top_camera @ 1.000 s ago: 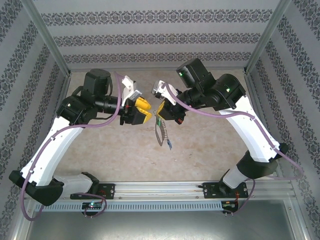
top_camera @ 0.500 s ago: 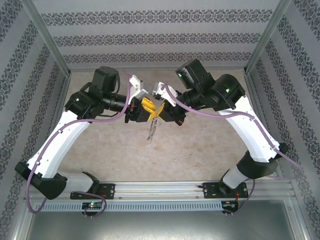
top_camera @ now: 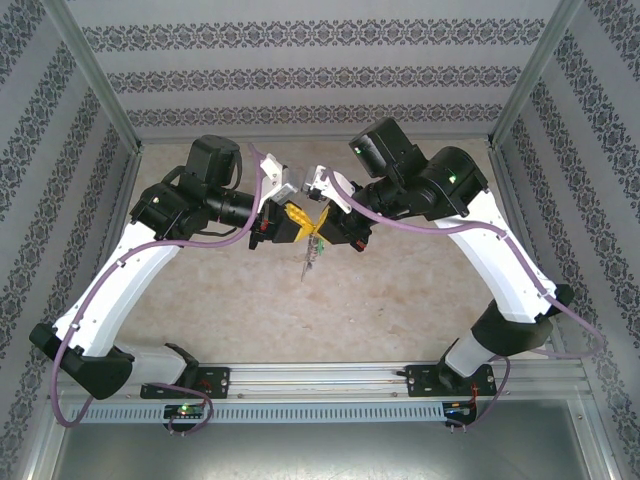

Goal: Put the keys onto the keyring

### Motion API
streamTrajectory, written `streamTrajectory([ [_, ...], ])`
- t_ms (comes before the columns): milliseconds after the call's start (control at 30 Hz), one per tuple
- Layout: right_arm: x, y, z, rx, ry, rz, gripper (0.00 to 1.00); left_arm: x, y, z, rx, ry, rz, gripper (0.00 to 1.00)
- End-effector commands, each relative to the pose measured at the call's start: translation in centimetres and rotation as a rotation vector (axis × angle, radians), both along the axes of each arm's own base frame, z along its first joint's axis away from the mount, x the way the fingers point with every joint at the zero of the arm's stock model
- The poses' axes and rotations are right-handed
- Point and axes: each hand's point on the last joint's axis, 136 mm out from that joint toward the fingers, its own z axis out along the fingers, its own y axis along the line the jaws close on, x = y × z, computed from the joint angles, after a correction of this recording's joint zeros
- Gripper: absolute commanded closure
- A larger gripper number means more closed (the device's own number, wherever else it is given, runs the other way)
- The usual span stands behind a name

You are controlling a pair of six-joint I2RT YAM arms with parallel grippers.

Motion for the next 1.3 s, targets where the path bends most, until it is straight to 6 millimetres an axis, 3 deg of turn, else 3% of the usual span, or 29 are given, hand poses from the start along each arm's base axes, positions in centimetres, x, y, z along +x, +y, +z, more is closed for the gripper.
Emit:
streamTrajectory([
  [0,-0.6,0.0,1.3,0.060,-0.039,0.008,0.90,-0.7,-0.2,1.7,-0.037,-0.025,-0.011,1.00],
  [67,-0.5,-0.3,1.0,0.081,-0.021,-0.025,0.77,-0.8,-0.1,2.2,-0.059,-0.032,-0.003,1.00],
  [200,-0.4,-1.1,1.1,0.218,0.097,-0.078,0.67,-0.7,0.1,3.1,-0.116,-0.022,0.015,1.00],
  [667,-1.1,-1.3,4.8,0.458,0.208,-0.051,0.75,-1.0,0.4,5.0,-0.207,-0.011,0.007,1.00],
  [900,-1.6,-1.3,5.4,0.478,0.243,-0.019,0.84,-1.1,0.4,5.9,-0.244,-0.015,0.006,1.00],
  [1133,-1.7,-1.5,5.3,0.478,0.233,-0.027,0.76,-1.3,0.4,6.2,-0.261,-0.008,-0.001,1.00],
  [1267,-1.9,-1.3,5.3,0.483,0.255,-0.011,0.77,-1.2,0.3,6.3,-0.272,-0.006,-0.004,1.00],
])
